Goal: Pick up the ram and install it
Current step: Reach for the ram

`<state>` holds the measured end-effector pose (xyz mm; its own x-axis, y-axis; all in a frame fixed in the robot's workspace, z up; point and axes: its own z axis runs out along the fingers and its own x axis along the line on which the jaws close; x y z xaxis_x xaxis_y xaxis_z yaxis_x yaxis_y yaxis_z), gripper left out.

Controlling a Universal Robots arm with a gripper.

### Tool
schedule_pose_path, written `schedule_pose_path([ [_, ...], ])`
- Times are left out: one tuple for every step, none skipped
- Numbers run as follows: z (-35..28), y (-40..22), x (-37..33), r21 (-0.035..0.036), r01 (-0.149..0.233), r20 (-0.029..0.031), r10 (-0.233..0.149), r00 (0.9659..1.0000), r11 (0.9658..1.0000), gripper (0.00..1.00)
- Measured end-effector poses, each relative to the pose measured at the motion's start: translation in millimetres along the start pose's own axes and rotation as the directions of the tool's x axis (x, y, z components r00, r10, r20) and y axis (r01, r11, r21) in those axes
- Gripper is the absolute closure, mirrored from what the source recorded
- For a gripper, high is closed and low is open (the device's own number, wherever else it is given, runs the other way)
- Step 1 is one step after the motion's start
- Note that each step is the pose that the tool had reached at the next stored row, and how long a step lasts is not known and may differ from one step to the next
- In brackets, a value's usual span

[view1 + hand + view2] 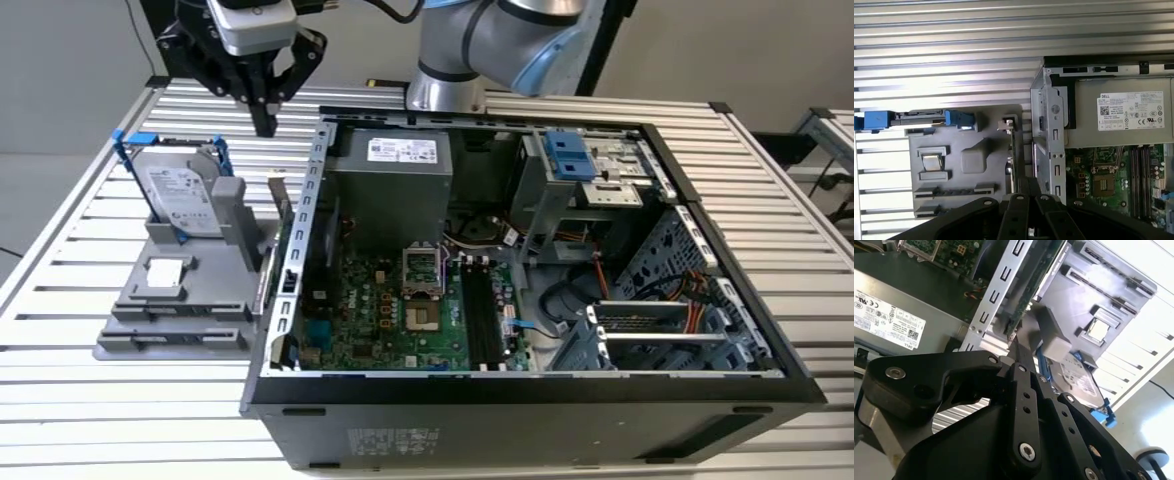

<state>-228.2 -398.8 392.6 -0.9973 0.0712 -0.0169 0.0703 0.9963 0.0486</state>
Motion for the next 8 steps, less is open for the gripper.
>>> schedule_pose_path([
  [0.0,-0.1,1.5,0.0,0.0,-0.0001,0.0,1.0,1.0,1.0],
  [-0.1,-0.2,2.9,0.0,0.0,0.0,0.0,1.0,1.0,1.0],
  [-0.1,-0.3,4.4,0.0,0.0,0.0,0.0,1.0,1.0,1.0],
  [-0.1,-0.4,5.9,0.0,0.0,-0.0001,0.0,1.0,1.0,1.0],
  [-0.2,-0.5,7.5,0.0,0.0,-0.0001,0.0,1.0,1.0,1.0],
  [-0.2,-0.6,9.0,0.0,0.0,-0.0001,0.0,1.0,1.0,1.0],
  [-0.2,-0.8,10.5,0.0,0.0,-0.0001,0.0,1.0,1.0,1.0],
  [-0.3,-0.8,12.0,0.0001,0.0,-0.0002,0.0,1.0,1.0,1.0],
])
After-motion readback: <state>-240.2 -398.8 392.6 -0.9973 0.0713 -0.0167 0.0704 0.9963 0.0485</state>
